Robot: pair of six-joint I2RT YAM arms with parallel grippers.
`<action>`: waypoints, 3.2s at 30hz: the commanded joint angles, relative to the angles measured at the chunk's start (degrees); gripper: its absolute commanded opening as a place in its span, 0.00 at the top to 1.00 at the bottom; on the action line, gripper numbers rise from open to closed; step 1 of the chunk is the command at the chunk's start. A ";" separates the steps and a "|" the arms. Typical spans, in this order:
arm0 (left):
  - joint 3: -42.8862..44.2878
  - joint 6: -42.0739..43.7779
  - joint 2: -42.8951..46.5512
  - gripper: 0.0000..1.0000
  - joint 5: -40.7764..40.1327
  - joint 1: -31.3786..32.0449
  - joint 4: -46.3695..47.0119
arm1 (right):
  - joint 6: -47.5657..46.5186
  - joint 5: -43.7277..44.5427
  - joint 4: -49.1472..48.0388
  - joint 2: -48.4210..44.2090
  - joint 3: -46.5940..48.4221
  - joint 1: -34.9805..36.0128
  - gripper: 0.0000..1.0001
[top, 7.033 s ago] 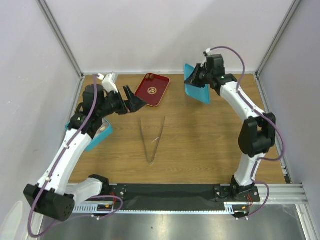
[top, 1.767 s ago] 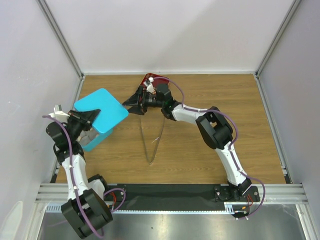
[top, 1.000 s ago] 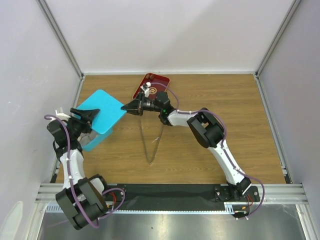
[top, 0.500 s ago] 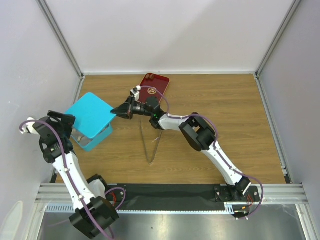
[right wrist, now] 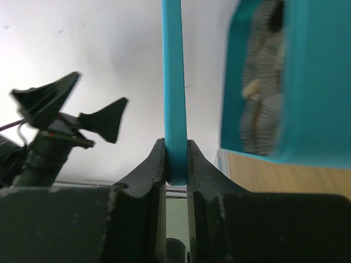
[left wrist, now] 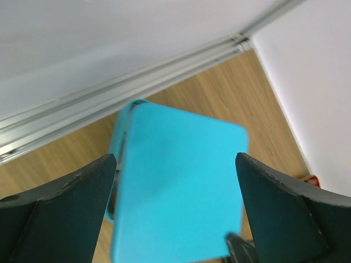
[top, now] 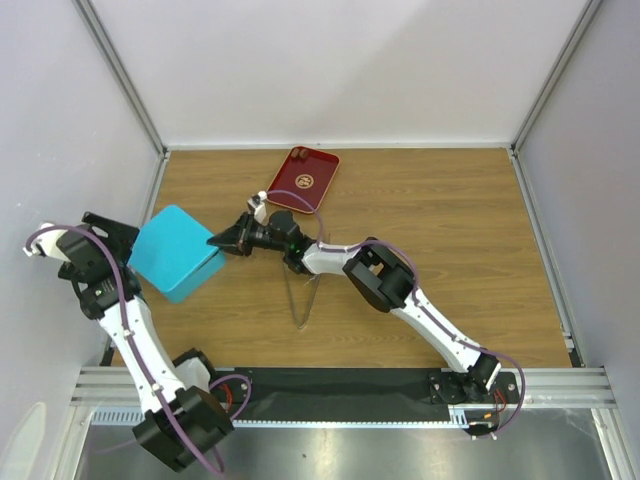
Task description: Pack the chocolate
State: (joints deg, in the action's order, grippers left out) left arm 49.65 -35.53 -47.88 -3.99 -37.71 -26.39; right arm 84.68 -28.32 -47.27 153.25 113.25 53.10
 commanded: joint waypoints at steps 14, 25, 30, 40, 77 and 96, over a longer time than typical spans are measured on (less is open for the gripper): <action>-3.50 -0.68 -7.84 0.04 16.82 2.55 11.97 | 0.39 7.22 3.76 4.42 5.66 2.01 1.00; -4.03 0.37 -14.43 0.03 19.10 3.09 13.64 | -1.71 9.68 5.42 3.90 4.61 2.09 1.00; -3.16 1.25 -16.98 0.03 19.02 3.09 12.60 | -3.38 9.95 8.32 3.02 4.52 2.18 1.00; -2.98 1.34 -18.57 0.03 17.26 3.09 12.68 | -6.02 11.79 12.90 0.65 2.77 2.80 1.00; 2.56 3.54 -30.52 0.03 13.13 6.33 9.52 | -12.09 13.64 20.11 -9.98 -7.33 -1.25 0.49; 8.27 11.27 -29.37 0.88 23.58 14.86 4.68 | -20.61 4.06 13.25 -38.88 -39.15 -11.70 0.49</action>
State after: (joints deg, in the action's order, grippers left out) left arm 56.97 -25.23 -78.59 14.41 -23.03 -22.09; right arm 67.09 -22.26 -30.06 120.36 77.54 43.42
